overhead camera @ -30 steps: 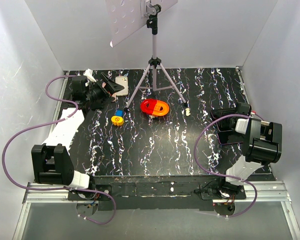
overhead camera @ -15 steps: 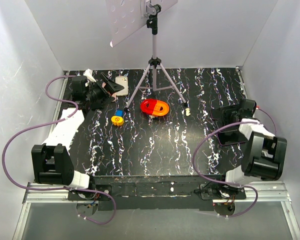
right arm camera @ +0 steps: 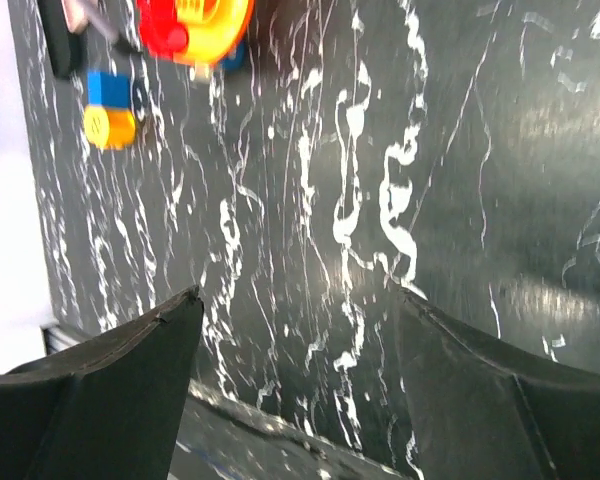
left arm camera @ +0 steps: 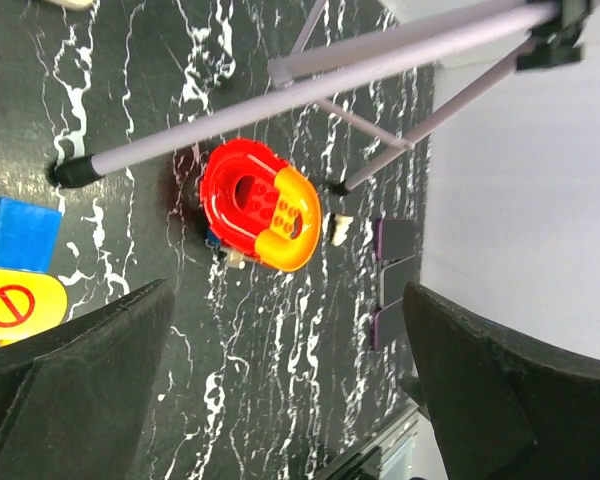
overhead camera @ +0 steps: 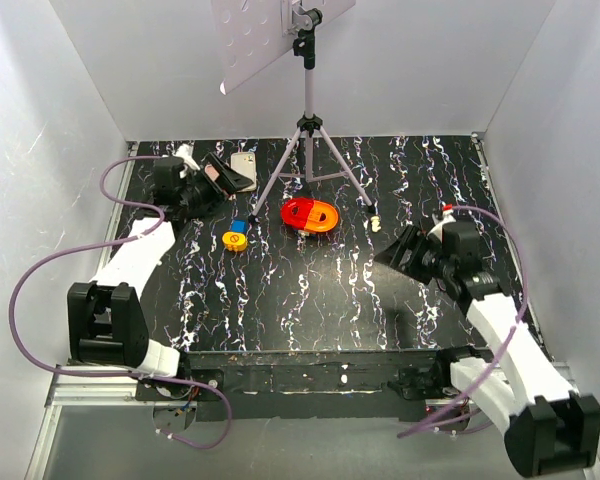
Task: Take the phone out of the phone case
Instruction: Reset both arms
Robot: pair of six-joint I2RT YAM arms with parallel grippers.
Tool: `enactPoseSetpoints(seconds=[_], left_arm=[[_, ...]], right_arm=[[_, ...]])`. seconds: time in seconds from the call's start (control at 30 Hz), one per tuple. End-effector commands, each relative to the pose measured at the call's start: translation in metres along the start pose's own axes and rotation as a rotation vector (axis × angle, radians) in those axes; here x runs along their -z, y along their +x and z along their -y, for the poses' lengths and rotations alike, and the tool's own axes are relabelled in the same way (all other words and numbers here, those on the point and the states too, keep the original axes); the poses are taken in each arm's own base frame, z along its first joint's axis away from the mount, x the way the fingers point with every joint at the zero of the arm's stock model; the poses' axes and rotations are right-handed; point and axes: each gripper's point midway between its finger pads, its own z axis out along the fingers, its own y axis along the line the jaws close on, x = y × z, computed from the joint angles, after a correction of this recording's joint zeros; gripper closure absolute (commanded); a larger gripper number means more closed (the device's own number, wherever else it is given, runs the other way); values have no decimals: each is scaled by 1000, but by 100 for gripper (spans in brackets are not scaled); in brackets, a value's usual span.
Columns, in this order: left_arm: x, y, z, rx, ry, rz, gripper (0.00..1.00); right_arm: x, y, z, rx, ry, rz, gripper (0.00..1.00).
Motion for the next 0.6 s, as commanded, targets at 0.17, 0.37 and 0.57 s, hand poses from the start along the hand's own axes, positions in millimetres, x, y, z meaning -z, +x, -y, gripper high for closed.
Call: enactPoseSetpoints(seconds=[0.17, 0.37, 0.57], left_arm=[[6, 41, 49, -362, 63, 58, 2], [69, 46, 73, -519, 159, 195, 2], [153, 36, 95, -568, 214, 395, 2]], right_arm=[[78, 12, -12, 218, -46, 180, 14], [142, -11, -18, 262, -9, 418, 13], [186, -32, -35, 260, -97, 669, 12]])
